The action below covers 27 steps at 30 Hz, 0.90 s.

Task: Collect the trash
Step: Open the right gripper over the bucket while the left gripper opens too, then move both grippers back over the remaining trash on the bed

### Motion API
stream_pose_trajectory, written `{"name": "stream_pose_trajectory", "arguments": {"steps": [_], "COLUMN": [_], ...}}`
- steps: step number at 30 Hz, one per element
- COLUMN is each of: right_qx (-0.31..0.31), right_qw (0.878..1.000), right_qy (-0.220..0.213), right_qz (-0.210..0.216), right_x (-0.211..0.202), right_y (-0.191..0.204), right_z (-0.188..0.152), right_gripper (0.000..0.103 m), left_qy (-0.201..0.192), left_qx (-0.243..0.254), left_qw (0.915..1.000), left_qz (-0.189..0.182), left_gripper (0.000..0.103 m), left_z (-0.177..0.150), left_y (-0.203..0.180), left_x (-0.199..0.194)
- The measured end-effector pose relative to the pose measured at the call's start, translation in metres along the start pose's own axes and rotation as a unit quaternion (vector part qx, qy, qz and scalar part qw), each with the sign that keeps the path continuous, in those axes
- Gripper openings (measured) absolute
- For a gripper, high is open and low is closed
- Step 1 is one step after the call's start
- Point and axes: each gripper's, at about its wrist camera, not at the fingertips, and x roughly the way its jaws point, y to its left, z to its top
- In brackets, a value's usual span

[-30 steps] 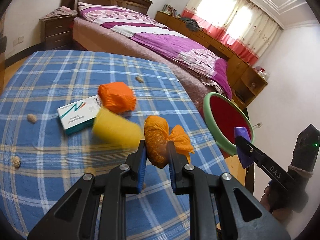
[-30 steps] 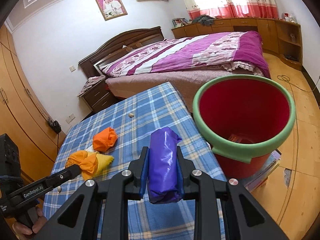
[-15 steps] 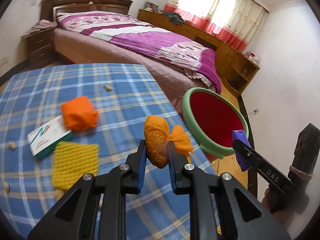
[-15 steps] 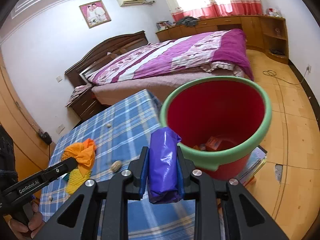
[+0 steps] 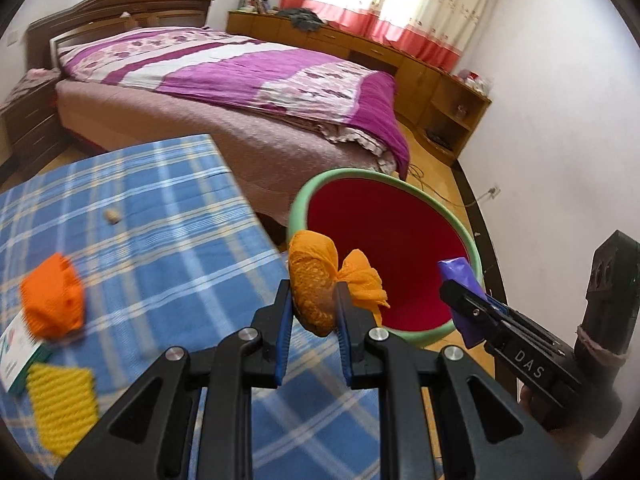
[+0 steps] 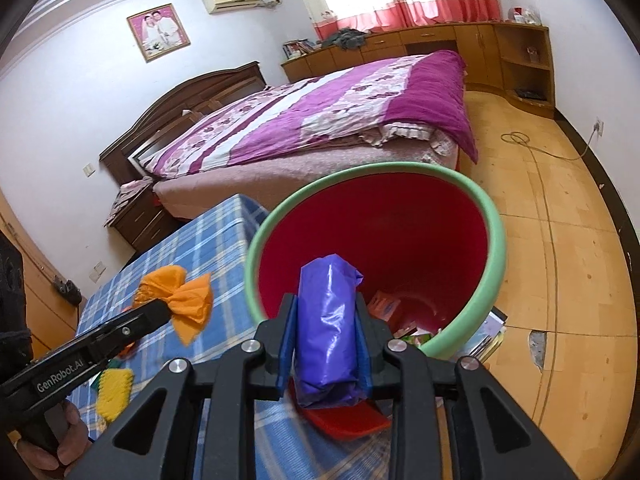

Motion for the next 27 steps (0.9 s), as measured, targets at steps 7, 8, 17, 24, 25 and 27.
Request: {"name": "stream_pose_trajectory", "arguments": {"steps": [7, 8, 17, 24, 25, 27], "right_qx": [0.027, 0.03, 0.044, 0.053, 0.056, 0.059], "right_qw": [1.0, 1.0, 0.999, 0.999, 0.998, 0.998], "right_qy": [0.001, 0.001, 0.002, 0.002, 0.003, 0.003], "right_qz": [-0.006, -0.005, -0.001, 0.004, 0.006, 0.008], "right_x": [0.011, 0.013, 0.014, 0.007, 0.005, 0.002], "right_y": [-0.028, -0.031, -0.044, -0.04, -0.039, -0.035], "right_z": [0.011, 0.011, 0.01, 0.002, 0.0, -0.003], "right_gripper": [0.033, 0.035, 0.05, 0.058, 0.061, 0.066], "left_qy": [0.013, 0.016, 0.024, 0.022, 0.022, 0.019], "left_qx": [0.025, 0.029, 0.026, 0.0, -0.003, -0.01], "left_qw": [0.9995, 0.9994, 0.9994, 0.9997, 0.9996, 0.9995], "left_qz": [-0.013, -0.012, -0.003, 0.013, 0.016, 0.022], "left_gripper": [0.02, 0.023, 0.039, 0.039, 0.039, 0.039], "left_z": [0.014, 0.015, 0.013, -0.001, -0.002, -0.005], "left_y": [-0.022, -0.025, -0.027, -0.008, -0.004, 0.003], "left_x": [0.034, 0.037, 0.041, 0.021, 0.019, 0.011]}}
